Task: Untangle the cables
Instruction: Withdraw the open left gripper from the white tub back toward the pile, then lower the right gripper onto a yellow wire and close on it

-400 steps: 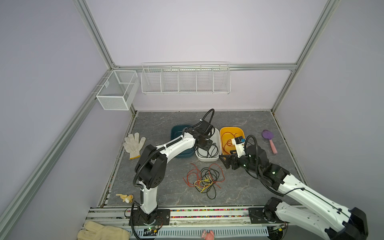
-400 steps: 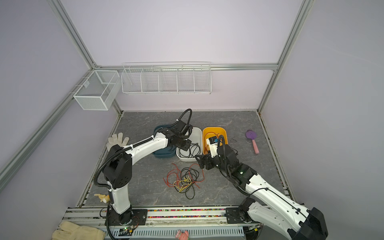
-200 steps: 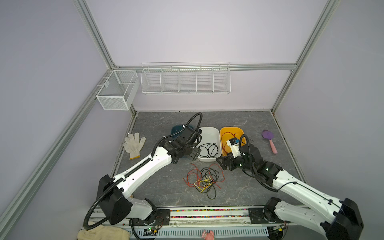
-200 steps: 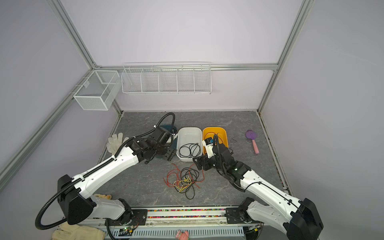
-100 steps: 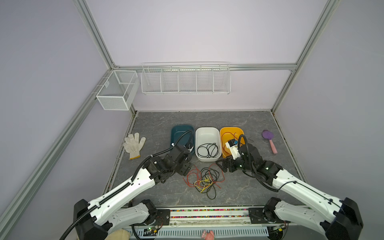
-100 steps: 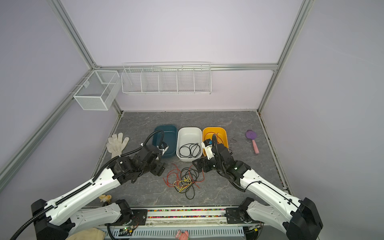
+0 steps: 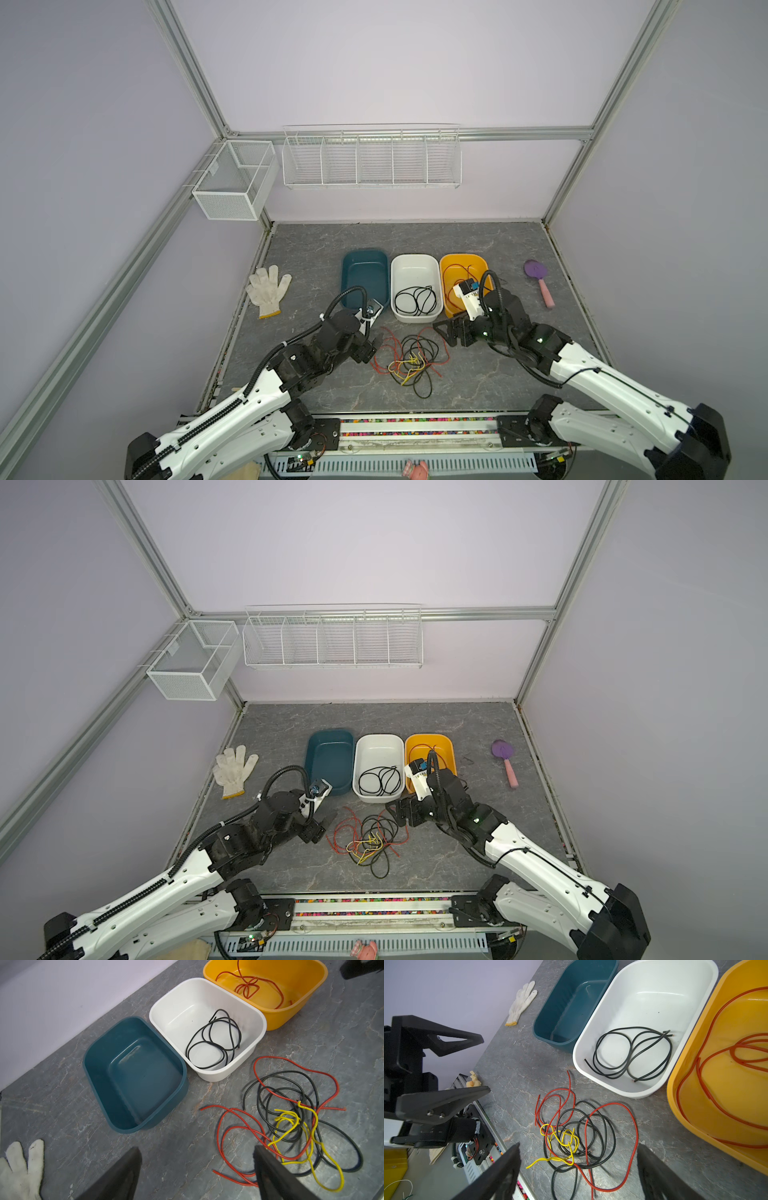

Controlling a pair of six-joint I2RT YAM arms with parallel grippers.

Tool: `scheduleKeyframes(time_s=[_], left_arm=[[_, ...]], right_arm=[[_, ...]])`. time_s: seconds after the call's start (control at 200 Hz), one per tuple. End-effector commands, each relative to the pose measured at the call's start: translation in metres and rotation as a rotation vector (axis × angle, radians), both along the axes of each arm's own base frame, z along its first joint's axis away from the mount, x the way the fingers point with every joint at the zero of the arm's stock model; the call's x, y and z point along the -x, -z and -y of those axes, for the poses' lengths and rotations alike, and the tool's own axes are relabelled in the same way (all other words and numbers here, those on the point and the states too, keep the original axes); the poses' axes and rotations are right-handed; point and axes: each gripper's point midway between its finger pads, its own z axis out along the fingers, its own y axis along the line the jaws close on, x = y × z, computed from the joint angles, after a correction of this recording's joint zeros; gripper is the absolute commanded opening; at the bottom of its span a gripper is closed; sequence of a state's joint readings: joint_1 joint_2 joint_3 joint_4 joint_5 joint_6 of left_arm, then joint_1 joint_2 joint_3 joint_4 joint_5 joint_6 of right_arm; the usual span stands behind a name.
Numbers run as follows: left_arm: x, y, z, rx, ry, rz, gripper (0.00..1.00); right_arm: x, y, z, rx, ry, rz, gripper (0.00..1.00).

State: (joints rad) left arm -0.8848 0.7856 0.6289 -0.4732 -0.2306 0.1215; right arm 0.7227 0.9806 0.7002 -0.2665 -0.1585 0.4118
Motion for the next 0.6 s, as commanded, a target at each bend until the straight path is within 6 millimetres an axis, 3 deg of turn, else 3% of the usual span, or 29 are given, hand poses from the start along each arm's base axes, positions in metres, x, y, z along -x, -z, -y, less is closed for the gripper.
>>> scheduleKeyframes(time_s=[0.0, 0.295, 0.41, 0.45, 0.595], left_arm=[[0.002, -0.013, 0.003, 0.027, 0.057, 0.090, 0.85], [0.017, -0.006, 0.002, 0.034, 0.128, 0.087, 0.85], [0.027, 0.008, 0.003, -0.002, 0.187, 0.060, 0.85], [0.031, 0.011, 0.006, -0.003, 0.214, 0.065, 1.00], [0.035, 0.012, 0.007, 0.004, 0.236, 0.075, 1.00]], right_arm=[[0.011, 0.010, -0.004, -0.009, -0.031, -0.060, 0.88], [0.036, 0.047, -0.030, -0.008, -0.101, -0.242, 0.92], [0.042, 0.055, -0.038, 0.021, -0.111, -0.255, 1.00], [0.045, 0.058, -0.041, 0.036, -0.115, -0.266, 0.94], [0.057, 0.070, -0.055, 0.077, -0.131, -0.283, 0.79]])
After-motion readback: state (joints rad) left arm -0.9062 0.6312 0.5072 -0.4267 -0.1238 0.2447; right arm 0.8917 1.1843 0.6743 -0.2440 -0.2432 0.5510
